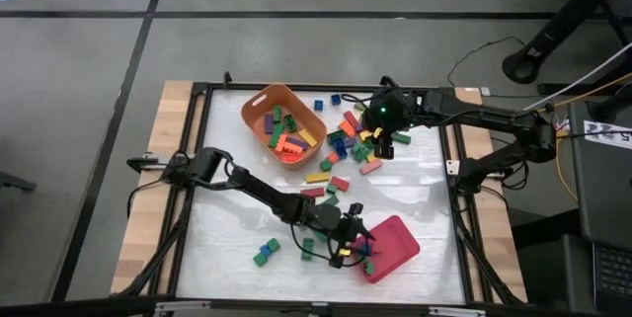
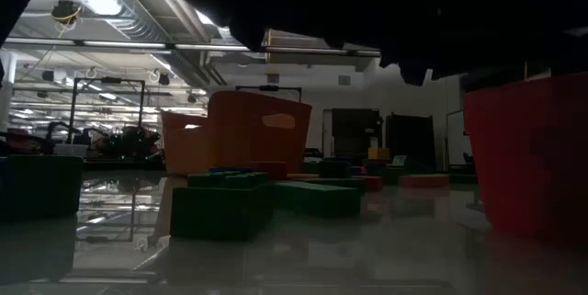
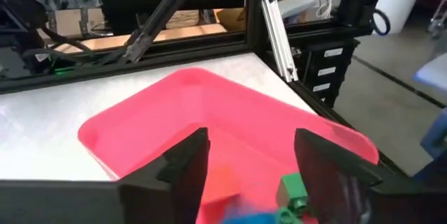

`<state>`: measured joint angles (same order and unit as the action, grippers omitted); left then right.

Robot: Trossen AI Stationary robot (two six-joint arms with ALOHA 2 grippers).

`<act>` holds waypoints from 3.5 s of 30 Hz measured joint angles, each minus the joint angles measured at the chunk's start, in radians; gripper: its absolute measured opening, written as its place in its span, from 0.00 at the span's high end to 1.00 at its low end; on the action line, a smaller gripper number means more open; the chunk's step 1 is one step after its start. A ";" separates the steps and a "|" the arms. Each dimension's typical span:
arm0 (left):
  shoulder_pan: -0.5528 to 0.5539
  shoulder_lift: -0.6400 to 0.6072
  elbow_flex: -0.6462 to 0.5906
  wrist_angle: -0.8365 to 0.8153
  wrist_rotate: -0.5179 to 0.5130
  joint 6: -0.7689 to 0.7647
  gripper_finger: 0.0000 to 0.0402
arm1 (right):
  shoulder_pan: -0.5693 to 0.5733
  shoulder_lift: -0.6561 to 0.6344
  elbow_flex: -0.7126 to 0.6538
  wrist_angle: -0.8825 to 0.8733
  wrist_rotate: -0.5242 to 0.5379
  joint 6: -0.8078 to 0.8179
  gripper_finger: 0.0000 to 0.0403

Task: Sort blocks by size
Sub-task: Put the small blue block into the red bin, then put the small green block into the red bin

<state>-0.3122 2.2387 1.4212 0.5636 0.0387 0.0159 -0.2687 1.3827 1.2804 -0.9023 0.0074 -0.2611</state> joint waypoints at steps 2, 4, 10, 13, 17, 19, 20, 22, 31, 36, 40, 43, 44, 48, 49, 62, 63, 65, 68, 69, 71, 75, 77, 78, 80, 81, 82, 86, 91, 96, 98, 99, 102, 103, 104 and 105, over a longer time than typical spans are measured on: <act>0.000 -0.001 0.000 -0.003 0.000 -0.010 0.47 | 0.000 0.000 0.000 -0.001 0.000 0.001 0.53; 0.000 -0.012 0.000 -0.048 0.001 -0.010 0.45 | 0.000 0.000 0.000 -0.005 0.000 0.002 0.53; -0.011 -0.178 0.002 -0.492 0.000 -0.004 0.46 | 0.000 0.000 0.000 -0.027 0.000 0.052 0.53; -0.031 -0.267 0.002 -0.764 0.000 -0.116 0.47 | 0.000 0.000 0.000 -0.040 0.000 0.083 0.53; -0.075 -0.369 0.002 -1.054 -0.022 -0.389 0.49 | 0.000 0.000 0.000 -0.048 -0.010 0.086 0.53; -0.099 -0.395 0.002 -1.174 -0.037 -0.547 0.50 | 0.000 0.000 0.000 -0.045 -0.030 0.087 0.53; -0.115 -0.398 0.002 -1.229 -0.044 -0.620 0.50 | 0.000 0.000 0.000 -0.042 -0.039 0.087 0.53; -0.141 -0.402 0.001 -1.320 -0.049 -0.747 0.50 | 0.000 0.000 0.000 -0.043 -0.059 0.086 0.53; -0.228 -0.407 -0.045 -1.446 -0.069 -1.093 0.51 | 0.001 0.000 0.000 -0.043 -0.080 0.086 0.53; -0.242 -0.407 -0.102 -1.414 -0.095 -1.157 0.51 | 0.001 0.000 0.000 -0.043 -0.080 0.100 0.53; -0.246 -0.406 -0.152 -1.334 -0.095 -1.186 0.51 | 0.001 0.000 0.000 -0.043 -0.080 0.108 0.53; -0.246 -0.406 -0.178 -1.276 -0.095 -1.183 0.51 | 0.001 0.001 0.000 -0.043 -0.080 0.108 0.53; -0.246 -0.407 -0.183 -1.266 -0.095 -1.178 0.51 | 0.001 0.000 0.000 -0.043 -0.080 0.109 0.53; -0.246 -0.410 -0.205 -1.265 -0.099 -1.177 0.51 | 0.001 0.001 0.000 -0.043 -0.080 0.111 0.53; -0.245 -0.407 -0.211 -1.265 -0.097 -1.178 0.51 | 0.001 0.000 0.000 -0.043 -0.080 0.111 0.53; -0.243 -0.404 -0.267 -1.225 -0.143 -1.151 0.51 | 0.001 0.001 0.000 -0.034 -0.080 0.121 0.53; -0.243 -0.404 -0.267 -1.224 -0.152 -1.135 0.51 | 0.001 0.001 0.000 -0.034 -0.080 0.127 0.53; -0.243 -0.404 -0.267 -1.224 -0.165 -1.113 0.51 | 0.001 0.001 0.000 -0.034 -0.080 0.131 0.53; -0.243 -0.404 -0.267 -1.224 -0.167 -1.100 0.54 | 0.001 0.001 0.000 -0.034 -0.084 0.133 0.53; -0.243 -0.404 -0.267 -1.223 -0.167 -1.100 0.56 | 0.001 0.001 0.000 -0.034 -0.094 0.133 0.53; -0.242 -0.404 -0.267 -1.217 -0.169 -1.101 0.63 | 0.001 0.001 0.000 -0.034 -0.117 0.134 0.53; -0.237 -0.405 -0.266 -1.142 -0.171 -1.073 0.72 | 0.001 0.001 0.000 -0.034 -0.140 0.134 0.53; -0.230 -0.405 -0.266 -1.082 -0.171 -1.047 0.72 | 0.000 0.001 0.000 -0.034 -0.140 0.134 0.53; -0.226 -0.405 -0.266 -1.043 -0.170 -1.028 0.72 | 0.000 0.001 0.000 -0.033 -0.140 0.134 0.53; -0.213 -0.405 -0.266 -0.952 -0.171 -0.982 0.72 | 0.000 0.001 -0.001 -0.028 -0.140 0.134 0.53; -0.205 -0.405 -0.266 -0.902 -0.171 -0.950 0.72 | 0.000 0.001 -0.001 -0.023 -0.140 0.134 0.53; -0.197 -0.405 -0.266 -0.855 -0.171 -0.921 0.72 | 0.001 0.001 -0.001 -0.017 -0.140 0.134 0.53; -0.161 -0.405 -0.266 -0.627 -0.171 -0.800 0.72 | 0.000 0.001 -0.001 0.001 -0.140 0.134 0.53; -0.111 -0.364 -0.264 -0.272 -0.186 -0.586 0.72 | 0.000 0.001 -0.001 0.033 -0.140 0.134 0.53; -0.082 -0.235 -0.239 -0.047 -0.186 -0.416 0.68 | 0.000 0.001 -0.001 0.043 -0.140 0.128 0.53; -0.073 -0.191 -0.208 -0.026 -0.183 -0.369 0.65 | 0.001 0.001 -0.001 0.042 -0.140 0.126 0.53; -0.070 -0.174 -0.190 -0.024 -0.183 -0.350 0.63 | 0.000 0.001 -0.001 0.041 -0.140 0.126 0.53; -0.062 -0.128 -0.144 -0.020 -0.181 -0.311 0.60 | 0.000 0.001 -0.001 0.041 -0.140 0.126 0.53; -0.059 -0.113 -0.129 -0.021 -0.180 -0.295 0.59 | 0.000 0.001 -0.001 0.041 -0.143 0.126 0.53; -0.059 -0.103 -0.119 -0.021 -0.181 -0.284 0.58 | 0.000 0.001 -0.001 0.041 -0.151 0.126 0.53; -0.059 -0.097 -0.113 -0.023 -0.180 -0.268 0.58 | 0.000 0.001 -0.001 0.041 -0.158 0.126 0.53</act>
<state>-0.3710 2.1419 1.3082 0.5409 -0.1417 -0.2518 -0.2684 1.3834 1.2797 -0.8616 -0.1503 -0.1350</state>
